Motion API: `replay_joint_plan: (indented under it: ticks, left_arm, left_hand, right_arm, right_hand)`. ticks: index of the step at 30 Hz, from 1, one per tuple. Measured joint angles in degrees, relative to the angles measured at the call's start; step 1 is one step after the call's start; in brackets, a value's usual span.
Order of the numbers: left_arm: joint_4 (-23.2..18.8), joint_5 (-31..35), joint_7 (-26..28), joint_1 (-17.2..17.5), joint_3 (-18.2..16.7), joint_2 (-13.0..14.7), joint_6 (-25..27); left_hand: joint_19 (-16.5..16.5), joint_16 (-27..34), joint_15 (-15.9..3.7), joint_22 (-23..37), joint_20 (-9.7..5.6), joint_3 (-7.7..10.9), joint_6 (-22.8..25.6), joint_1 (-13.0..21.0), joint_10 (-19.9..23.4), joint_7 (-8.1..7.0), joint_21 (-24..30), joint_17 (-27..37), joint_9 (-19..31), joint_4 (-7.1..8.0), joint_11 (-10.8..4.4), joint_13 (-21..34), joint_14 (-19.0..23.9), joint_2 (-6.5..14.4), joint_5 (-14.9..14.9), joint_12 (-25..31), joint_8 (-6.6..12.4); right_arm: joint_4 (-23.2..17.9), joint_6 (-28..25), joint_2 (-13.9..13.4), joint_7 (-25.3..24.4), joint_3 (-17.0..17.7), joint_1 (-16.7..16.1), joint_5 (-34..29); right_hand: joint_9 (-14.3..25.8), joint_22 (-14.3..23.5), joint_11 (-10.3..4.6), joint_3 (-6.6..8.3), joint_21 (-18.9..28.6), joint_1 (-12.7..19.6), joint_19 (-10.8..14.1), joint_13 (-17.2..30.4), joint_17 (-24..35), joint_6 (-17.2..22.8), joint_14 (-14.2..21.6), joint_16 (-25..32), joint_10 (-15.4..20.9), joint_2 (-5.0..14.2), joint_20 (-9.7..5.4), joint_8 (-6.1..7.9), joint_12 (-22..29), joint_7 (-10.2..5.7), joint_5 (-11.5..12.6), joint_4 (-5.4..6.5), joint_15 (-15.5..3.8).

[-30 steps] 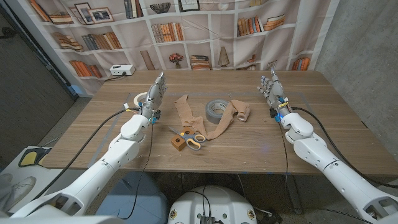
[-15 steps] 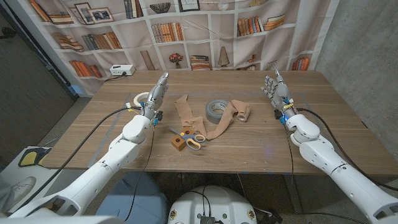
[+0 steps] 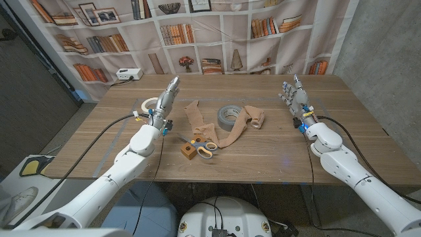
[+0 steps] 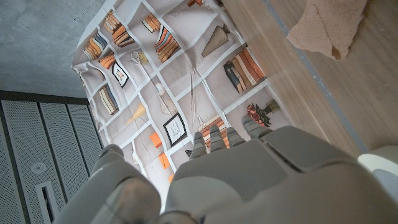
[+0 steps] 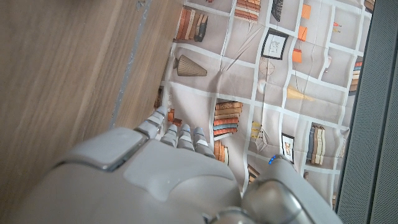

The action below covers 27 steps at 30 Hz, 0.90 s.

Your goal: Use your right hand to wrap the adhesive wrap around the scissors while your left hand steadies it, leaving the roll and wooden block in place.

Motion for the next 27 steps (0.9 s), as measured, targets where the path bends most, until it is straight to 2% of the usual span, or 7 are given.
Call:
replay_joint_plan:
  ticks: [11,14,16,25,27]
  left_arm:
    - [-1.9,1.5,1.4,1.5,-1.3,1.0,-0.5]
    - [-2.7,1.9,1.7,2.0,-1.7,1.5,-0.4]
    - [-3.2,2.2,1.9,2.2,-1.8,1.8,-0.2]
    - [-6.7,5.7,3.8,4.0,-3.1,4.1,1.8]
    - [-7.2,6.6,4.3,4.2,-3.3,4.5,2.4]
  left_hand:
    - [0.0,0.0,0.33,0.0,0.00,0.04,0.6,0.2,0.0,0.61,0.0,-0.1,0.0,-0.04,0.00,0.0,-0.3,0.2,0.3,0.0,0.00]
    - [0.0,0.0,0.32,0.0,0.00,1.35,0.8,2.3,0.0,0.41,0.0,-0.2,0.0,-1.35,0.00,0.0,-0.3,2.8,0.3,0.0,0.00]
    - [0.0,0.0,0.32,0.0,0.00,2.03,0.9,3.3,0.0,0.31,0.0,-0.2,0.0,-1.68,0.00,0.0,-0.3,3.7,0.3,0.0,0.00]
    - [0.0,0.0,0.63,0.0,0.00,3.30,0.9,5.1,0.3,0.31,0.0,-0.2,0.0,-2.79,0.31,0.0,0.0,5.5,0.1,0.0,0.00]
    - [0.0,0.0,0.63,0.0,0.00,3.62,0.9,5.5,0.6,0.31,0.0,-0.2,0.0,-3.11,-0.03,0.0,0.0,5.9,0.1,0.0,0.00]
  right_arm:
    - [0.0,0.2,0.4,-0.3,0.1,0.0,0.2]
    - [-0.2,0.4,0.6,-0.6,0.1,-0.1,0.1]
    - [-0.4,0.4,0.6,-0.7,0.1,-0.2,0.0]
    - [-1.7,0.5,0.3,-1.1,0.1,-0.8,-0.7]
    - [-1.8,0.5,0.3,-1.2,0.1,-1.0,-0.8]
  right_hand:
    - [0.0,0.0,0.00,0.00,0.2,0.0,0.9,0.0,0.0,0.0,0.0,0.0,0.0,0.00,-0.40,0.00,0.0,0.00,0.0,0.00,0.00]
    - [0.0,0.0,0.00,0.00,0.2,0.0,0.9,0.0,0.0,0.0,0.0,0.0,0.0,0.00,-0.40,0.01,0.0,0.00,0.0,0.00,0.00]
    - [0.0,0.0,0.00,-0.17,0.2,0.0,0.9,0.0,0.0,-0.1,0.0,0.0,0.0,0.00,-0.40,0.01,0.0,-0.11,0.0,-0.16,0.00]
    - [0.0,0.0,0.09,0.01,0.2,0.3,0.6,0.0,0.0,-0.1,0.0,0.0,1.0,0.30,-0.19,0.01,0.2,-0.10,0.0,-0.33,0.00]
    - [0.0,0.0,0.39,0.01,0.2,0.3,0.6,0.0,0.0,-0.1,0.0,0.0,1.4,0.30,-0.19,0.01,0.4,-0.10,0.0,-0.32,0.00]
